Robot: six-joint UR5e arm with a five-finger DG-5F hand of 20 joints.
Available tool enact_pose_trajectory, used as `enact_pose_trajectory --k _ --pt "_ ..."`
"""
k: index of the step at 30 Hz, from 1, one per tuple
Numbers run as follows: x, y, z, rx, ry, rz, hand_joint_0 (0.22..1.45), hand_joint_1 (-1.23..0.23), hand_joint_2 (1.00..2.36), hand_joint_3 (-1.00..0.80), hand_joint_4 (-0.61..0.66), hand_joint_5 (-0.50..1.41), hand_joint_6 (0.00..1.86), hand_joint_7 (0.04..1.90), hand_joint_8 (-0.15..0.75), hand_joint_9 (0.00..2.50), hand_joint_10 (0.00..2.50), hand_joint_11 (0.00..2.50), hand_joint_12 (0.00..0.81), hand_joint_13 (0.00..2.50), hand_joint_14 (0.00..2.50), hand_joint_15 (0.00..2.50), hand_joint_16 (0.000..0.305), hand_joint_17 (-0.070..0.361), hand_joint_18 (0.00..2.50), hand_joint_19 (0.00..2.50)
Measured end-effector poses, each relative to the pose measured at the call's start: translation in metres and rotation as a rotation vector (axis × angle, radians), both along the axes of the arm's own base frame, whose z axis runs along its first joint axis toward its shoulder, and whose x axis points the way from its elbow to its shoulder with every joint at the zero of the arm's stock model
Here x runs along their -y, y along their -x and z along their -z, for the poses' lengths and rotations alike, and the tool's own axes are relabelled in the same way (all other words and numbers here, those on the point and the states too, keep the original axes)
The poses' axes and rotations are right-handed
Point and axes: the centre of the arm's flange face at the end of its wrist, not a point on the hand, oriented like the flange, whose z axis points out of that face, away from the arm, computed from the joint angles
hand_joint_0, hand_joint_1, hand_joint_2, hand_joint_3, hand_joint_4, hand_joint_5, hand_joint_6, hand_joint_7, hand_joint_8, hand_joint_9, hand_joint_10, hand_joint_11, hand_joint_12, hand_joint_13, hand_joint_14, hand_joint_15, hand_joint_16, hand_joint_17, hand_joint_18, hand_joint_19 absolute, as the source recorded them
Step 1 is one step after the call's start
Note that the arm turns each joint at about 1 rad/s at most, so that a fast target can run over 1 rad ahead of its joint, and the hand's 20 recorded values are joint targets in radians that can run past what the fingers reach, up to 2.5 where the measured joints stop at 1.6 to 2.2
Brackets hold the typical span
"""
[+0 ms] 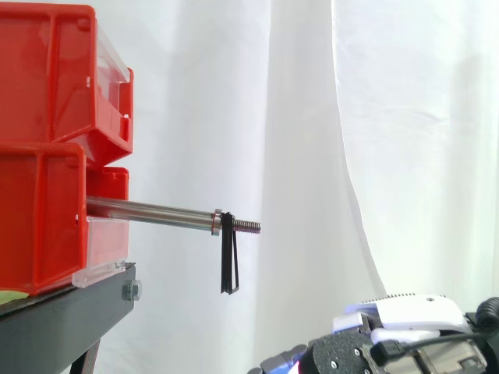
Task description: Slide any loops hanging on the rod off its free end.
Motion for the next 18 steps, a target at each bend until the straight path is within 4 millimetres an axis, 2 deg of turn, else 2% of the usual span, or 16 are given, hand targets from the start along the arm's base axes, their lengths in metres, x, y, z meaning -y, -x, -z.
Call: enact_pose_trajectory --k 7,15,18 --pt "0.004 -0.008 -0.012 0.022 0.028 -0.013 0.57 -0.67 1.0 -0.48 0.25 -0.15 0.5 1.1 0.287 0.88 0.01 0.4 0.283 1.07 0.01 0.3 0.041 0.092 0.97 0.43" --pt "0.005 -0.012 -0.016 0.046 0.062 -0.024 0.57 -0.67 1.0 -0.48 0.24 -0.15 0.5 1.11 0.285 0.89 0.01 0.4 0.282 1.08 0.01 0.31 0.041 0.092 0.98 0.44" --pt "0.005 -0.016 -0.007 0.065 0.076 -0.038 0.57 -0.67 1.0 -0.48 0.24 -0.15 0.5 1.11 0.284 0.89 0.01 0.4 0.282 1.08 0.01 0.31 0.041 0.093 0.98 0.44"
